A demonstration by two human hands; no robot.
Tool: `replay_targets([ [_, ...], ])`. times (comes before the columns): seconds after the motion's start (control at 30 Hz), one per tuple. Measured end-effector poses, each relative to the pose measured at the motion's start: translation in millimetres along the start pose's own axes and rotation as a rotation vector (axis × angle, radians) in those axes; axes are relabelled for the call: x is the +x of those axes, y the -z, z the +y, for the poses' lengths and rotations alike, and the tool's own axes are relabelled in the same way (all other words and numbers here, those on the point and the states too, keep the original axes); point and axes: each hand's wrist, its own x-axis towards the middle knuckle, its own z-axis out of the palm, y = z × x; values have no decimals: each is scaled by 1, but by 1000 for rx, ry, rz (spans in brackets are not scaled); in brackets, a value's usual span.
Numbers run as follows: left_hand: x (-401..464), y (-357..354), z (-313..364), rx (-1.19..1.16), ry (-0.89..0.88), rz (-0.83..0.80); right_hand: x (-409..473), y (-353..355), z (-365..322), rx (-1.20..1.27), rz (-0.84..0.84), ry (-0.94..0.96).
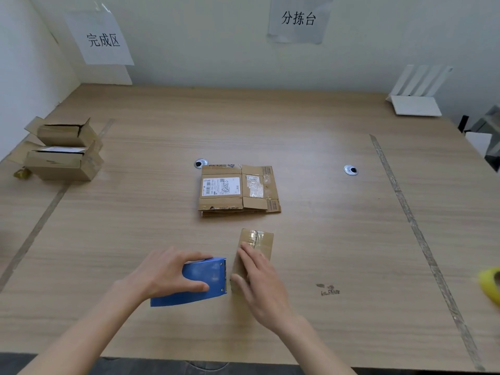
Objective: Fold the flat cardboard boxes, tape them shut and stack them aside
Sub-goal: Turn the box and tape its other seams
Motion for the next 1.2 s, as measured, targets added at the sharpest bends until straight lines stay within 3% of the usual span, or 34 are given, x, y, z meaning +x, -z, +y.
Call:
replay_targets([
  [0.27,1,21,-7,129,-29,-49,-2,-15,20,-247,-74,40],
  [0.5,8,22,-6,334,-97,-106,-1,-12,21,-253,-109,40],
  [0.9,23,10,3,333,8,-102,-2,-18,24,-250,-74,24],
  [1.2,47,6,28,557,-52,-136,-15,-31,37,-283,-102,12],
])
